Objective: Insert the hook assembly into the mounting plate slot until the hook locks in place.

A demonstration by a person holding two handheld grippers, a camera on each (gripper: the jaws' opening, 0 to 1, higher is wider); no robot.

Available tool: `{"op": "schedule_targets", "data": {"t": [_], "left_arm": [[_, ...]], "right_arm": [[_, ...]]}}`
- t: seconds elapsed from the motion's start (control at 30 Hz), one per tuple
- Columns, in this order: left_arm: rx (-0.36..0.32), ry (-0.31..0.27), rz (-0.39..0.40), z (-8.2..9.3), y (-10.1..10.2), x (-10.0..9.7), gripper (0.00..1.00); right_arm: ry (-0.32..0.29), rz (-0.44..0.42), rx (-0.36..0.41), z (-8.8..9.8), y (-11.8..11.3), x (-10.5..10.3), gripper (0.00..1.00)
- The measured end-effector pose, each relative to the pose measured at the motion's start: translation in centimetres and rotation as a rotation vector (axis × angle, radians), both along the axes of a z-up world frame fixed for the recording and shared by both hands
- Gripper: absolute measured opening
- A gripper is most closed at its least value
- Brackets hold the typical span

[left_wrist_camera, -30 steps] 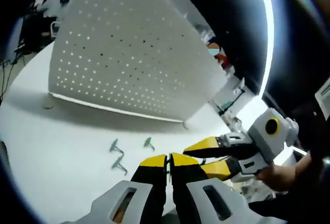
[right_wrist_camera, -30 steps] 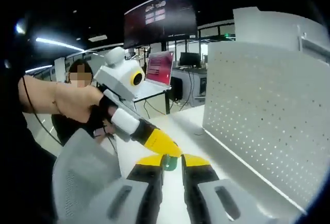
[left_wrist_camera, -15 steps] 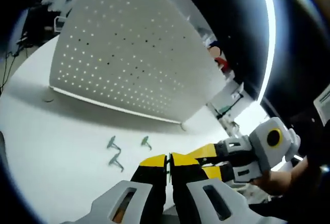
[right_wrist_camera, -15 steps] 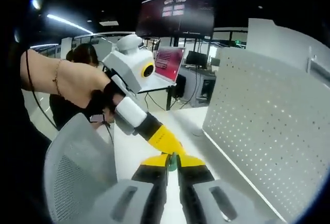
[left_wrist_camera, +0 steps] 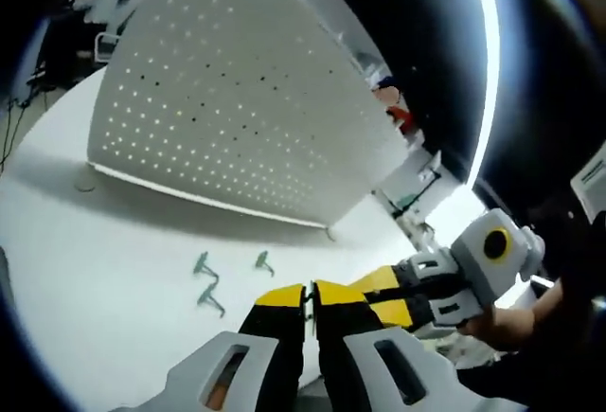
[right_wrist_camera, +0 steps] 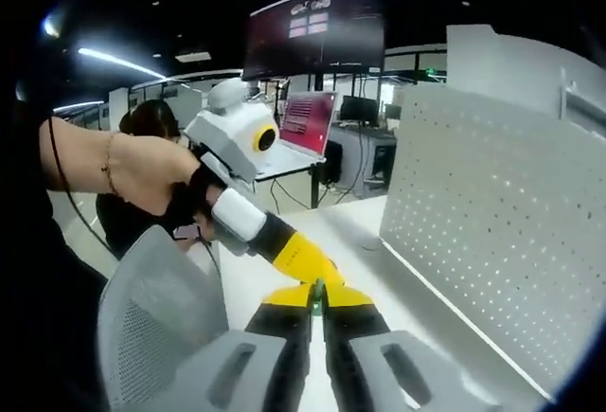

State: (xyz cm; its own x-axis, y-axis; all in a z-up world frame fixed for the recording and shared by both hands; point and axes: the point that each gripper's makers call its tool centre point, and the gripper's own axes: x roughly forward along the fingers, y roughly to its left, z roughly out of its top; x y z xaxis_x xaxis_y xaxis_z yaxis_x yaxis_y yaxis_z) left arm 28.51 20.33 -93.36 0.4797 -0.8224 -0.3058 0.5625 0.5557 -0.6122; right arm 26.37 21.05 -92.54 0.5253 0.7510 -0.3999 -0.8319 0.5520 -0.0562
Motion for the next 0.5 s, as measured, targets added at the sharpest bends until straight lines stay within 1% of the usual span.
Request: {"op": "schedule_targets", "data": {"t": [0.07,0.2,0.27,0.33,0.4,0.43,0.47,0.5], "left_arm": [[-0.009,0.013,0.008,0.1,0.1,-0.1,0.03],[-0.025,0.006,0.012,0.3,0.1,0.1,0.04],[-0.037,-0.004,0.028,0.7,0.2,0.3,0.06],[-0.031,-0.023,0.035,1.0,0.5,0.6,0.09],[-0.032,-0.051,0.058,1.6,1.3,1.0,0.13],[-0.044,-0.064,0.073,2.0,1.8,1.3,0.16],[-0.053,-0.076,0.088,2.3,2.1,1.6,0.21],[-0.078,-0.105,0.099,3.0,2.5,1.8,0.26]], "right_arm": [[-0.003,-0.004,0.011,0.3,0.0,0.0,0.0],[0.012,-0.011,0.033,0.5,0.0,0.1,0.0],[0.019,-0.011,0.041,0.6,0.0,0.1,0.0],[0.028,-0.026,0.061,0.7,-0.1,0.4,0.0],[0.035,-0.037,0.093,1.0,-0.2,0.6,0.0],[0.037,-0.05,0.112,1.3,-0.3,0.8,0.0],[0.037,-0.058,0.117,1.4,-0.4,0.9,0.0],[0.036,-0.072,0.121,1.5,-0.5,1.2,0.0]]}}
